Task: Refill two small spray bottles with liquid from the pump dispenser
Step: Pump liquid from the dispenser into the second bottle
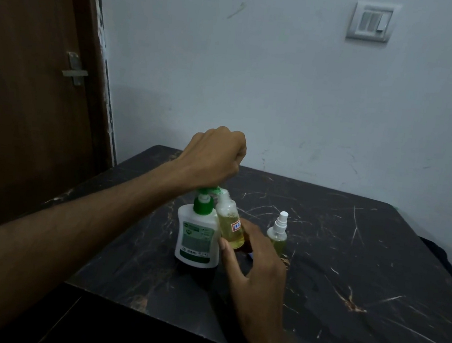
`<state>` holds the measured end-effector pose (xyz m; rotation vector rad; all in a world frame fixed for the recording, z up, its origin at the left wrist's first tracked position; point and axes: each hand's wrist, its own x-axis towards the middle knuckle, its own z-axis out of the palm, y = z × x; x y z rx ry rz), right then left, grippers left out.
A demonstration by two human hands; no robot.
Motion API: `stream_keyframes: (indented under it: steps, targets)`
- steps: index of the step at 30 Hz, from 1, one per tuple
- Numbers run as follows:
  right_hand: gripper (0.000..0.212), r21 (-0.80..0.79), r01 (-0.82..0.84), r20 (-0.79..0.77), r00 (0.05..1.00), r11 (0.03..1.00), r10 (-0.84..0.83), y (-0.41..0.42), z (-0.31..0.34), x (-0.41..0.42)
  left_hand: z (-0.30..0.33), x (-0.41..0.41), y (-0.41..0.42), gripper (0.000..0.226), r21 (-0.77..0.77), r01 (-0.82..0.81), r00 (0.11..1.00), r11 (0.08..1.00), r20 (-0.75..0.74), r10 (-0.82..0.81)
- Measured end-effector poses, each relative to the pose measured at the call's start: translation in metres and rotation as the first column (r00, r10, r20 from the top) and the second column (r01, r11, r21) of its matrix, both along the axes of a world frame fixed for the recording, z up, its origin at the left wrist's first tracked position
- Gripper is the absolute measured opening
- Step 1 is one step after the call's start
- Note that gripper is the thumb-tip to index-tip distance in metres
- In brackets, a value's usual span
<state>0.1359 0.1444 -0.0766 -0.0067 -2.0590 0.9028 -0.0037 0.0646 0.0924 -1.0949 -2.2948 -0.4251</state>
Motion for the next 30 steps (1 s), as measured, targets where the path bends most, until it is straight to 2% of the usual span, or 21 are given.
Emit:
stream_keyframes:
  steps: [22, 30]
  targets:
    - [0.044, -0.015, 0.015, -0.02, 1.0, 1.0, -0.015, -0.0032, 0.0062, 0.0056, -0.0012, 0.0008, -0.0004, 0.04, 0.0, -0.003, 1.0, 1.0, 0.008, 0.003]
    - [0.035, -0.054, 0.013, 0.016, 1.0, 0.998, -0.012, -0.0022, 0.0096, 0.0082, 0.0012, -0.0022, -0.0042, 0.037, 0.039, -0.03, 1.0, 0.999, 0.006, 0.03]
